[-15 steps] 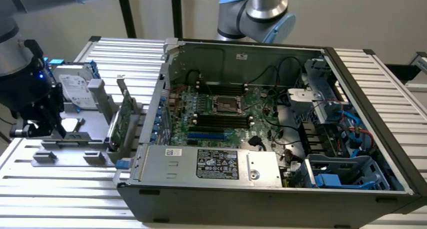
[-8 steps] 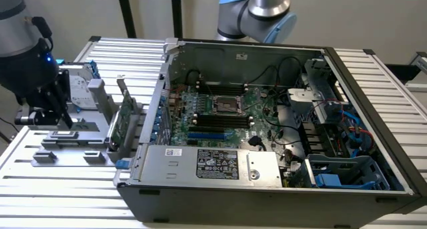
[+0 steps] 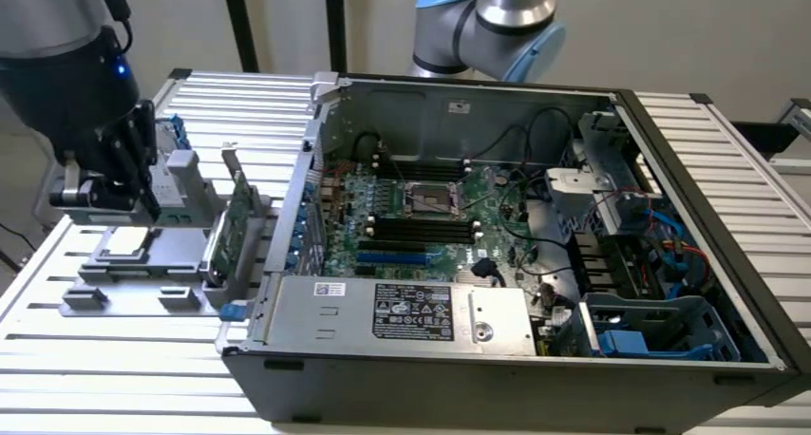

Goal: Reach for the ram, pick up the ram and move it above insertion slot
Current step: 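Pick up the ram and move it above insertion slot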

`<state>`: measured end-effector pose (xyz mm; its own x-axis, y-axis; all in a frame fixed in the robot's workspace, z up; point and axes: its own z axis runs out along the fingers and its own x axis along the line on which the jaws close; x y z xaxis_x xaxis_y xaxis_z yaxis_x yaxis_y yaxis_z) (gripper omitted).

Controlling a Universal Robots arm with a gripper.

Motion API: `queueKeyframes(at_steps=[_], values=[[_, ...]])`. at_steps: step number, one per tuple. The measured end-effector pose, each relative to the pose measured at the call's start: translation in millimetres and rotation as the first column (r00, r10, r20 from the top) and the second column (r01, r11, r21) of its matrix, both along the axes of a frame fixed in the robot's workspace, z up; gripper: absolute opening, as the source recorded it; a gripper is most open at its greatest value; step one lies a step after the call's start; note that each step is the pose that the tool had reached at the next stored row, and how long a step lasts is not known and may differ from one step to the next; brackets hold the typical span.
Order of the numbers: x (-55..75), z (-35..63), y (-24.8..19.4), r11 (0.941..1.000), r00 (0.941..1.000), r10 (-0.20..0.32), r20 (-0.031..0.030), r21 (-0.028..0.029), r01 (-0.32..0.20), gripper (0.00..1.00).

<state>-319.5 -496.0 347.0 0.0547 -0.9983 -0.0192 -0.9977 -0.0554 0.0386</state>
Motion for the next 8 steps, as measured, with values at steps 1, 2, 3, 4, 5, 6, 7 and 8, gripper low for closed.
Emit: queueKeyframes(at_steps=[1,2,3,4,5,6,7,8], values=[[4.5,4.5,0.0,1.0,1.0,0.0,-0.0008,0.0009,0.0,0.14],[9.0,9.0,0.0,1.0,1.0,0.0,-0.0019,0.0015,0.0,0.14],[13.5,13.5,0.0,1.0,1.0,0.0,-0.0027,0.0025,0.0,0.14],[18.0,18.0,0.0,1.0,1.0,0.0,-0.0037,0.0034,0.0,0.14],[22.9,22.4,0.0,1.0,1.0,0.0,-0.0046,0.0048,0.0,0.14],[27.4,26.2,0.0,1.0,1.0,0.0,-0.0055,0.006,0.0,0.14],[31.9,29.6,0.0,1.0,1.0,0.0,-0.0061,0.0076,0.0,0.14],[36.4,32.0,0.0,1.0,1.0,0.0,-0.0062,0.0097,0.0,0.14]])
